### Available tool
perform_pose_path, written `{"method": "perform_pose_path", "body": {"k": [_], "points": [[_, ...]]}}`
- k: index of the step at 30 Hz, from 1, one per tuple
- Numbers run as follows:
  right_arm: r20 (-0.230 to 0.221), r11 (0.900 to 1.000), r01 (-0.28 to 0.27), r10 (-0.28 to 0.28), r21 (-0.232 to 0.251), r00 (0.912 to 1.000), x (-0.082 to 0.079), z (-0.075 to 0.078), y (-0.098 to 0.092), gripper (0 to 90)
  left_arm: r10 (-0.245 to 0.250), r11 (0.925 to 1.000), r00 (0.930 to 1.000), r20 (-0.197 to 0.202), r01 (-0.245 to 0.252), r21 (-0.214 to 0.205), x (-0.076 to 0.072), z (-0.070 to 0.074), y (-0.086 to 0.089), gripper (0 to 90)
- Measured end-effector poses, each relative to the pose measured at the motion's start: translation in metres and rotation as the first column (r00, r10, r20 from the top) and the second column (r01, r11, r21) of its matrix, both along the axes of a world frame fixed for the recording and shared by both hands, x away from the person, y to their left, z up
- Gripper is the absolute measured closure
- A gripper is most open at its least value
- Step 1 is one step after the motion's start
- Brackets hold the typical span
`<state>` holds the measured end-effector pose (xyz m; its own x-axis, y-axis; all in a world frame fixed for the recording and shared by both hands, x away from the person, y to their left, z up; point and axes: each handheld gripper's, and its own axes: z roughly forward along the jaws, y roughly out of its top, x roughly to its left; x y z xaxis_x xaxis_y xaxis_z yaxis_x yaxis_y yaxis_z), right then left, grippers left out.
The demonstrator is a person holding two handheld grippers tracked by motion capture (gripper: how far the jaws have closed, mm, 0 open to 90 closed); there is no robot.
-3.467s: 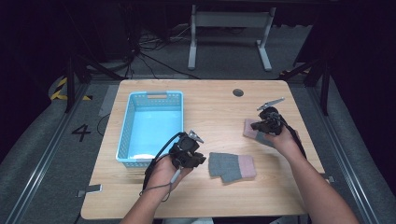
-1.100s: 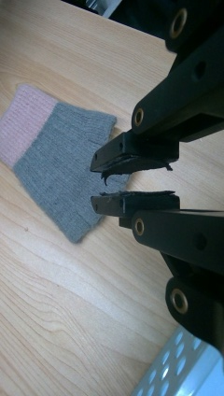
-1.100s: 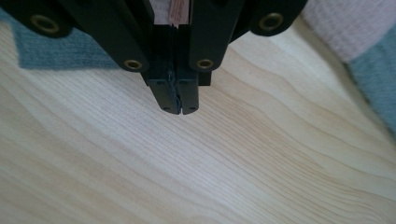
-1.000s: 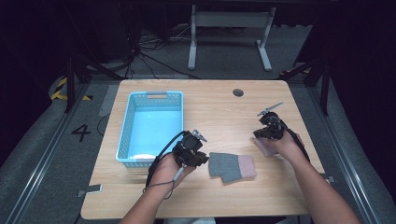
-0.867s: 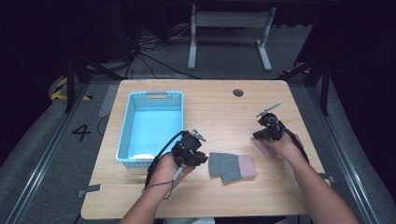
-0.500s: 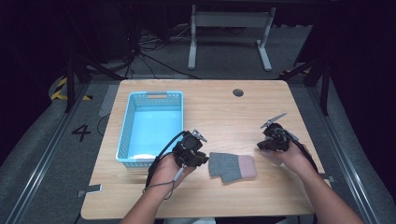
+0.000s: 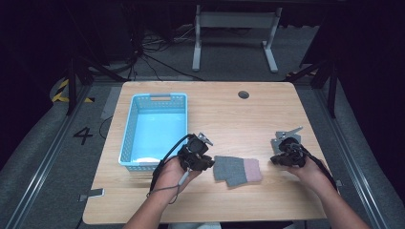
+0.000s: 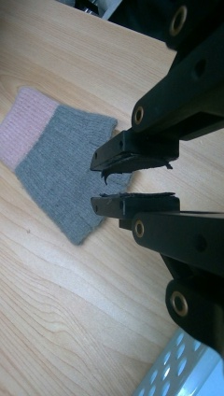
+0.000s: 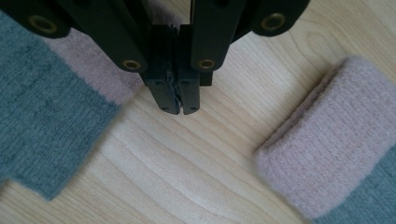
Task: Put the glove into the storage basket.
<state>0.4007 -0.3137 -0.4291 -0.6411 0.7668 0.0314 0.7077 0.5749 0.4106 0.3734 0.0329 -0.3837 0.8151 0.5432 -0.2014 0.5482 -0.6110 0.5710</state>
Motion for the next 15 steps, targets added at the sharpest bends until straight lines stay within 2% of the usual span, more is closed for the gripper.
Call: {"method": "perform_pose_path", "body": {"k": [3, 9, 12, 15], "points": [[0.018, 0.9996, 0.006, -0.006, 0.027, 0.9998, -0.002, 0.004, 0.0, 85.7, -0.001, 1.0, 1.0, 0.001, 0.001, -0.001, 0.0, 0.0, 0.0, 76.0], [0.098, 0.9943, 0.028, -0.038, 0.103, 0.9945, -0.005, 0.021, 0.001, 82.4, 0.003, 0.9999, 1.0, 0.003, -0.003, -0.01, 0.001, 0.002, 0.0, 74.2], [0.133, 0.9918, 0.053, -0.069, 0.116, 0.9887, -0.003, 0.032, -0.001, 76.5, 0.006, 0.9999, 1.0, 0.001, -0.006, -0.016, 0.001, 0.002, 0.001, 73.7], [0.133, 0.9865, 0.101, -0.118, 0.13, 0.9841, 0.002, 0.038, -0.008, 70.8, 0.011, 0.9998, 0.9999, 0.001, -0.011, -0.019, 0.001, 0.003, 0.002, 73.3]]}}
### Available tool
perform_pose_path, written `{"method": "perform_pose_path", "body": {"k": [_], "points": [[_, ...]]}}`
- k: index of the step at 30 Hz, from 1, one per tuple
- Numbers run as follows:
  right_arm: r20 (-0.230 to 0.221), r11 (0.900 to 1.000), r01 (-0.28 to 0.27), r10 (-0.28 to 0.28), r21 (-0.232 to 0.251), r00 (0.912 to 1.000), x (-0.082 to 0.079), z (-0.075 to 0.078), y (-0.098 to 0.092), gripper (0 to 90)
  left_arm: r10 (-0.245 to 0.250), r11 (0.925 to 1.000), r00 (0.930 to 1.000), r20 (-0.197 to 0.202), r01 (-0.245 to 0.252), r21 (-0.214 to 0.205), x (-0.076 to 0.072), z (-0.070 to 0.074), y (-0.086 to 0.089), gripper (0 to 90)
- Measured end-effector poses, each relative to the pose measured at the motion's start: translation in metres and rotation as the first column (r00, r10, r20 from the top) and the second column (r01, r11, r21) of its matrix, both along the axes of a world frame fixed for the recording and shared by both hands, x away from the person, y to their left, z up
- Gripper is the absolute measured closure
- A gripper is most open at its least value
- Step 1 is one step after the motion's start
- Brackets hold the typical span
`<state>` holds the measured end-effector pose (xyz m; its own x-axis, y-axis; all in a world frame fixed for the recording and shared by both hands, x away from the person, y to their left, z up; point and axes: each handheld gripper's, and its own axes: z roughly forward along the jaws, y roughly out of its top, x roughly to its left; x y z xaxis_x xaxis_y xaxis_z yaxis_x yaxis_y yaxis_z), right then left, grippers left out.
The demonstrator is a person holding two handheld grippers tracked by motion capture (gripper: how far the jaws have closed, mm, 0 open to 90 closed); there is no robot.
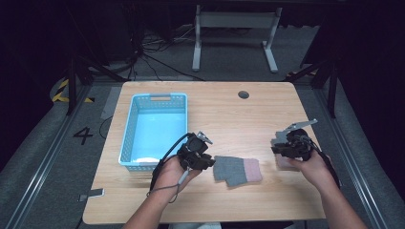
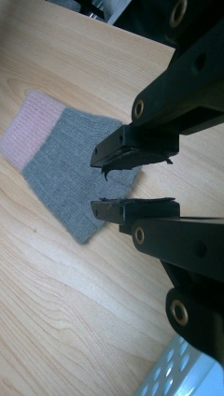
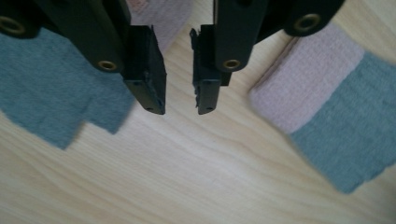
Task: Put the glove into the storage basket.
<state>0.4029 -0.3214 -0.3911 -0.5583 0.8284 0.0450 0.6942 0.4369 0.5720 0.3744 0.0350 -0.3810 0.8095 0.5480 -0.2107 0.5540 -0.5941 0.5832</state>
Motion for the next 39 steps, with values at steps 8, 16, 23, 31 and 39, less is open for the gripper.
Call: {"method": "perform_pose_path", "body": {"k": [8, 16, 23, 31, 39], "points": [[-0.028, 0.9918, 0.122, -0.123, -0.037, 0.992, 0.02, 0.002, -0.024, 57.6, 0.004, 1.0, 1.0, -0.005, -0.004, -0.005, 0.001, 0.0, 0.001, 71.5], [-0.087, 0.9745, 0.214, -0.219, -0.067, 0.9717, 0.032, -0.019, -0.041, 53.0, 0.003, 1.0, 1.0, -0.009, -0.003, -0.004, 0.001, -0.001, 0.0, 71.5], [-0.142, 0.9643, 0.25, -0.26, -0.088, 0.9551, 0.039, -0.034, -0.045, 50.1, 0.004, 1.0, 1.0, -0.008, -0.004, -0.003, 0.001, -0.001, 0.001, 71.6], [-0.104, 0.9622, 0.234, -0.249, -0.14, 0.9629, 0.037, -0.036, -0.037, 60.0, -0.003, 1.0, 1.0, -0.008, 0.003, -0.002, 0.001, -0.001, 0.0, 71.5], [-0.114, 0.963, 0.232, -0.248, -0.138, 0.9622, 0.038, -0.035, -0.035, 79.5, -0.005, 1.0, 1.0, -0.007, 0.005, -0.001, 0.001, -0.001, 0.0, 71.6]]}}
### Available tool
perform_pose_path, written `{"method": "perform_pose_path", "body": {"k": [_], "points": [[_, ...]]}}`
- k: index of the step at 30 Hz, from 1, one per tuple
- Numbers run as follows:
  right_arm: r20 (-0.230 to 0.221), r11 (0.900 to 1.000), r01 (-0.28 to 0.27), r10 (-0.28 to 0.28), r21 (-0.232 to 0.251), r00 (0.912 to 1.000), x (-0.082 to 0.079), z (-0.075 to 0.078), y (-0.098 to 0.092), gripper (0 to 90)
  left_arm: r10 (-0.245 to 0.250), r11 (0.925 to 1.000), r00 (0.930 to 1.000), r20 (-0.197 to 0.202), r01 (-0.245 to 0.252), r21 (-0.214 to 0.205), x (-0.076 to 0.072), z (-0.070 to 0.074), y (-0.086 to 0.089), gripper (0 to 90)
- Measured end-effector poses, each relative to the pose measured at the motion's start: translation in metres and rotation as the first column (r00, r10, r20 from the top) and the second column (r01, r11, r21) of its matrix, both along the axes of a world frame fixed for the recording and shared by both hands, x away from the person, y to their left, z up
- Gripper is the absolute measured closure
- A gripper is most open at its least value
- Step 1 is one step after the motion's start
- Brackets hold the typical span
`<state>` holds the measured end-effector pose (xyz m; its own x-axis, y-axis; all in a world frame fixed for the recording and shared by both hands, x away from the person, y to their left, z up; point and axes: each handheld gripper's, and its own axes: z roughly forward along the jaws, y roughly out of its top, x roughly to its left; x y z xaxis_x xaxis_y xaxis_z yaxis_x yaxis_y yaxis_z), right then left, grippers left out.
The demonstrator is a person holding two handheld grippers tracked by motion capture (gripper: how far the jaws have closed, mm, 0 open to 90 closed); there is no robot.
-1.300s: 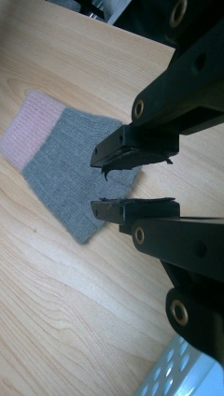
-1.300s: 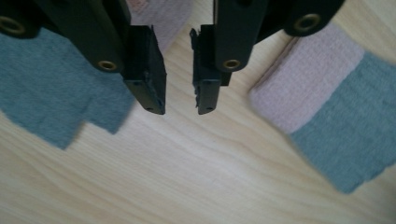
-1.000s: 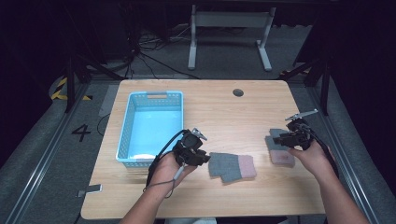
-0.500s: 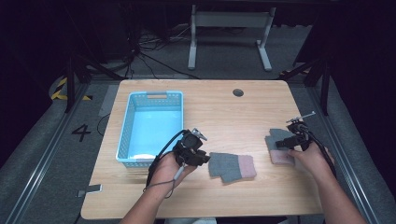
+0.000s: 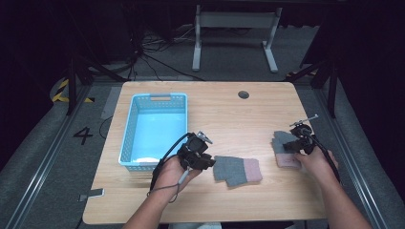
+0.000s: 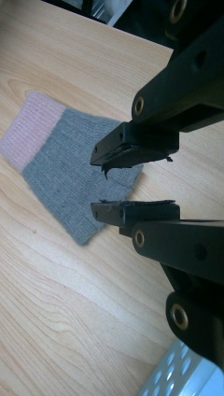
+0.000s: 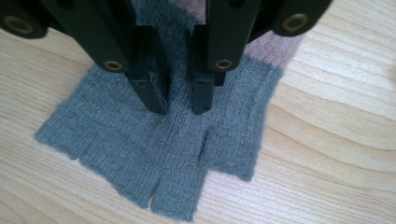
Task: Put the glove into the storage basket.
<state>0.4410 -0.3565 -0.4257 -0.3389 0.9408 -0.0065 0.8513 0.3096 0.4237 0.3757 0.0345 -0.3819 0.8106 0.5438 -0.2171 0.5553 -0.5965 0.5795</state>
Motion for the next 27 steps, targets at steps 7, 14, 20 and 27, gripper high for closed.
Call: {"method": "perform_pose_path", "body": {"k": [7, 14, 20, 27], "points": [[0.02, 0.9991, -0.022, 0.022, 0.035, 0.9996, -0.005, 0.015, -0.002, 84.0, 0.009, 0.9999, 1.0, -0.001, -0.009, -0.006, 0.0, 0.0, 0.001, 71.6], [0.057, 0.994, -0.098, 0.095, 0.049, 0.9938, -0.017, 0.038, 0.01, 83.8, 0.01, 0.9999, 0.9999, 0.002, -0.01, -0.004, -0.001, 0.0, 0.001, 71.6], [0.09, 0.9784, -0.199, 0.193, 0.056, 0.9769, -0.031, 0.058, 0.032, 83.7, 0.021, 0.9998, 0.9998, -0.001, -0.021, -0.001, -0.002, -0.001, 0.004, 71.7], [0.112, 0.9462, -0.317, 0.309, 0.065, 0.9446, -0.039, 0.07, 0.055, 83.3, 0.037, 0.9993, 0.9993, 0.0, -0.037, -0.003, -0.006, 0.0, 0.012, 71.7]]}}
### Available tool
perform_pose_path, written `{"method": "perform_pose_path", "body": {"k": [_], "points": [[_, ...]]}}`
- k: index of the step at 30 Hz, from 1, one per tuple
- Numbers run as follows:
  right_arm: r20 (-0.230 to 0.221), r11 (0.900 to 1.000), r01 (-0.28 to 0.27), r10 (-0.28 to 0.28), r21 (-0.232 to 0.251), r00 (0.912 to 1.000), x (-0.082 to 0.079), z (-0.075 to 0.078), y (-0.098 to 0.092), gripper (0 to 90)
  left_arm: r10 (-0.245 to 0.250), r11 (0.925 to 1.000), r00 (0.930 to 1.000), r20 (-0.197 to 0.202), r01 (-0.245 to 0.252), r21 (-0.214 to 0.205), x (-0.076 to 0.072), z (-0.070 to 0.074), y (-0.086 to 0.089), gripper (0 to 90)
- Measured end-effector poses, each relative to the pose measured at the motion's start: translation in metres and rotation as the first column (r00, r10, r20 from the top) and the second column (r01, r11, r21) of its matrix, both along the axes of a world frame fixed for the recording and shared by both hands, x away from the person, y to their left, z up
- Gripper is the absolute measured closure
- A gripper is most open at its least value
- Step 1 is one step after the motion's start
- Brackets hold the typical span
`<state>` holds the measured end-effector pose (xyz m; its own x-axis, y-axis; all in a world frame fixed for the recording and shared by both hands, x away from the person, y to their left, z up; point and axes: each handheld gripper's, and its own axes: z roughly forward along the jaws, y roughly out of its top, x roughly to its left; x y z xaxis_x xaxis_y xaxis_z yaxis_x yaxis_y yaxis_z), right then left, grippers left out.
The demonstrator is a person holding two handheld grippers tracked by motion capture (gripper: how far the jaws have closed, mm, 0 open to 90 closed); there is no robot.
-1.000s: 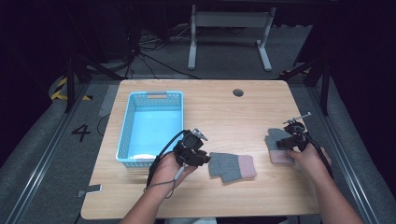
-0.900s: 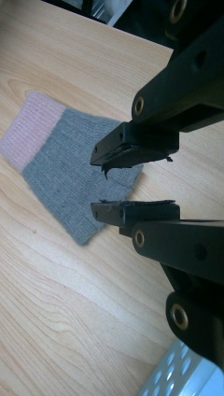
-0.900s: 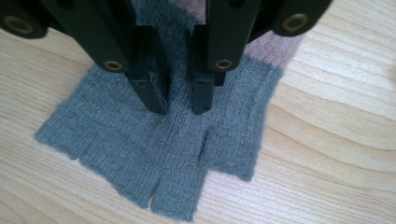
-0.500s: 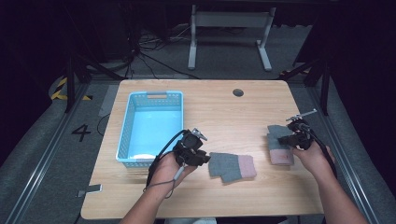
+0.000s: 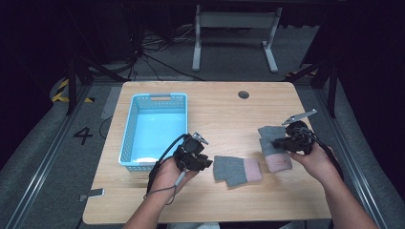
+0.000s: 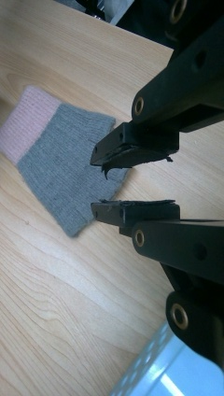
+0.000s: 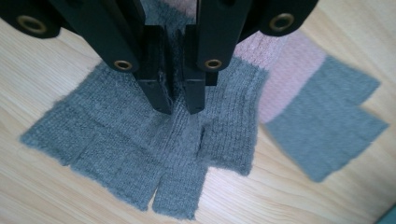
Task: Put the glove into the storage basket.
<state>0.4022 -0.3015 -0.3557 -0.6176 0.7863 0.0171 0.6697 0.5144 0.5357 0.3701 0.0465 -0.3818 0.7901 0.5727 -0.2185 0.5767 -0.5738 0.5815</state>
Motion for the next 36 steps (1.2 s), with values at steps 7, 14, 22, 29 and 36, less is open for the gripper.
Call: {"method": "perform_pose_path", "body": {"k": [7, 14, 22, 29, 36], "points": [[0.0, 0.9934, -0.114, 0.114, -0.001, 0.9934, -0.002, 0.004, 0.018, 82.9, 0.018, 0.9998, 0.9998, -0.001, -0.018, -0.004, -0.003, 0.0, 0.006, 71.8], [-0.001, 0.9754, -0.22, 0.22, -0.014, 0.9755, -0.004, 0.003, 0.036, 82.6, 0.034, 0.9994, 0.9994, -0.009, -0.034, -0.004, -0.006, -0.001, 0.012, 72.9], [-0.026, 0.9473, -0.32, 0.32, -0.013, 0.9472, -0.005, -0.002, 0.06, 82.1, 0.059, 0.9982, 0.9982, -0.008, -0.059, -0.002, -0.012, -0.001, 0.02, 72.9], [-0.064, 0.9242, -0.381, 0.378, -0.031, 0.9235, -0.006, -0.009, 0.079, 82.3, 0.041, 0.9991, 0.9991, 0.011, -0.041, -0.013, -0.014, -0.002, 0.02, 73.8], [-0.105, 0.9073, -0.417, 0.41, -0.056, 0.9062, -0.009, -0.018, 0.091, 82.3, -0.058, 0.9983, 0.9967, 0.057, 0.059, -0.004, -0.017, 0.002, 0.013, 75.0]]}}
